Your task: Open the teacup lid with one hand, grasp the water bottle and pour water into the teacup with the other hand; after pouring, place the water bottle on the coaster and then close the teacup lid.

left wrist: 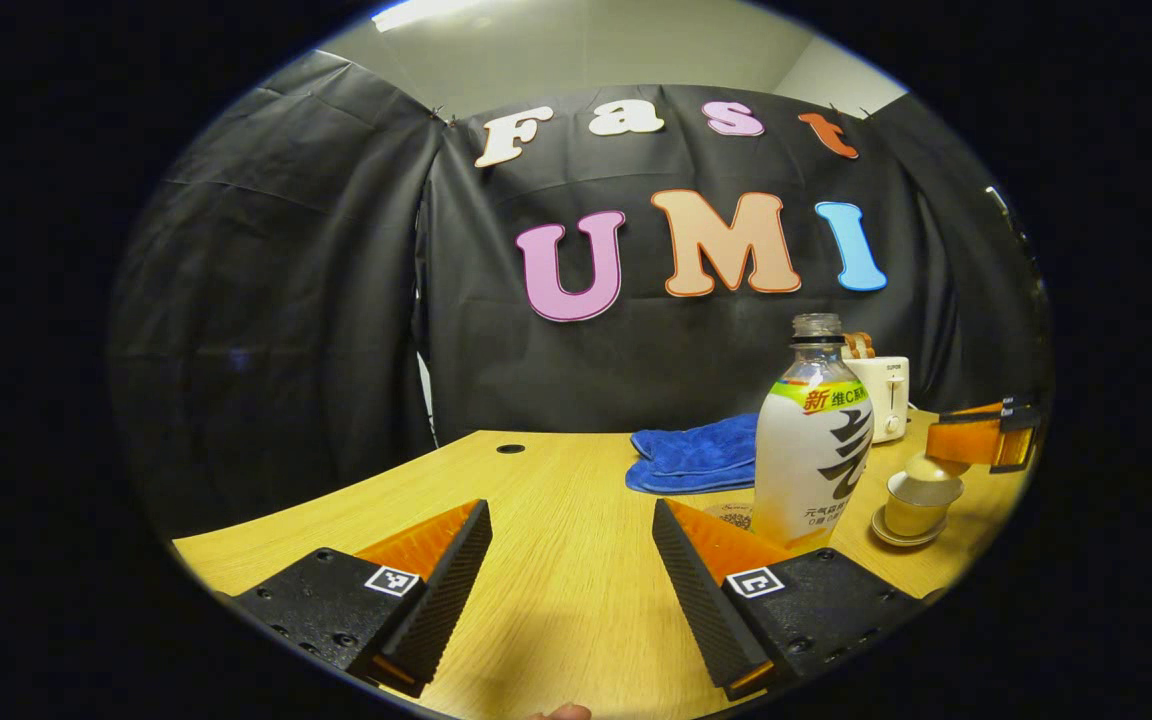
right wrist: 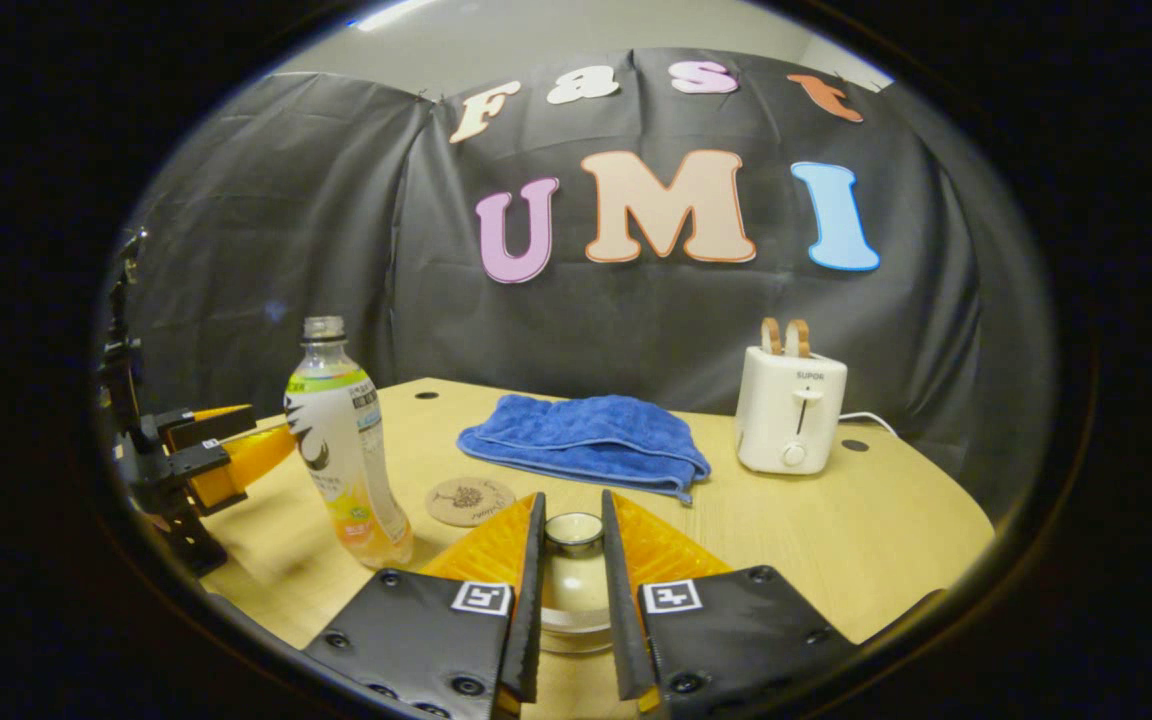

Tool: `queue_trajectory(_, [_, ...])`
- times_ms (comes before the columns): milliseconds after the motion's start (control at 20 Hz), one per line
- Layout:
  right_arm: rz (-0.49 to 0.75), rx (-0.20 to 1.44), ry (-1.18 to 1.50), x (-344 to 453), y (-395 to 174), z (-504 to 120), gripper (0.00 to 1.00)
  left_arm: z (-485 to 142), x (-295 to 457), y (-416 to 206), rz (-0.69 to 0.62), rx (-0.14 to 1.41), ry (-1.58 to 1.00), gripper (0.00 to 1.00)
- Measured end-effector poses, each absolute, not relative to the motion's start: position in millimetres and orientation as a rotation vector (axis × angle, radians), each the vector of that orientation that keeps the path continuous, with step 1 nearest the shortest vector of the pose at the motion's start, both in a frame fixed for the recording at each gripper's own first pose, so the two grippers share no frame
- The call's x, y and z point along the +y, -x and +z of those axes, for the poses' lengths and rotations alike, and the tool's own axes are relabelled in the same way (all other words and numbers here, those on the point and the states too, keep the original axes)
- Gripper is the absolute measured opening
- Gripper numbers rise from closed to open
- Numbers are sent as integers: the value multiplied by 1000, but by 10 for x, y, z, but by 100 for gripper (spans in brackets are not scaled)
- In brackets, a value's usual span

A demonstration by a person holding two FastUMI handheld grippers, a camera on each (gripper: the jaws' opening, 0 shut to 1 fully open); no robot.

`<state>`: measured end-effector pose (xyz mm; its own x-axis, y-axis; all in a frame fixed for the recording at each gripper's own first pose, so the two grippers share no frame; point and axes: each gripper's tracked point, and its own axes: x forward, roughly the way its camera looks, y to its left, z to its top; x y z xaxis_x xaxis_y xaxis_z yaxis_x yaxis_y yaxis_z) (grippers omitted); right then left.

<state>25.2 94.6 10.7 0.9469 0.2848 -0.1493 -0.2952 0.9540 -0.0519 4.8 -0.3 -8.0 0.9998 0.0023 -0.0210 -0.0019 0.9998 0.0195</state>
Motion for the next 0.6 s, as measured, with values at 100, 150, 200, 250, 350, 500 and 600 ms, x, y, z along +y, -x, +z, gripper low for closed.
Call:
queue_trajectory(100, [303,120,74,946,-217,211,34,-70,-40,-32,-22,16,-20,94])
queue_trajectory(150, [304,111,76,922,-193,251,34,-14,-84,-24,-50,-6,-12,95])
queue_trajectory(200, [302,103,80,893,-176,286,33,-35,-131,-13,-67,0,-9,95])
queue_trajectory(250, [301,97,87,872,-168,315,33,-33,-159,8,-84,2,-9,95])
queue_trajectory(350, [296,87,94,809,-129,365,34,-30,-272,67,-140,-1,8,95])
queue_trajectory(500, [288,80,83,733,-122,415,33,-85,-534,177,-240,27,18,95])
queue_trajectory(600, [281,77,74,666,-115,430,33,-77,-663,226,-289,38,23,95])
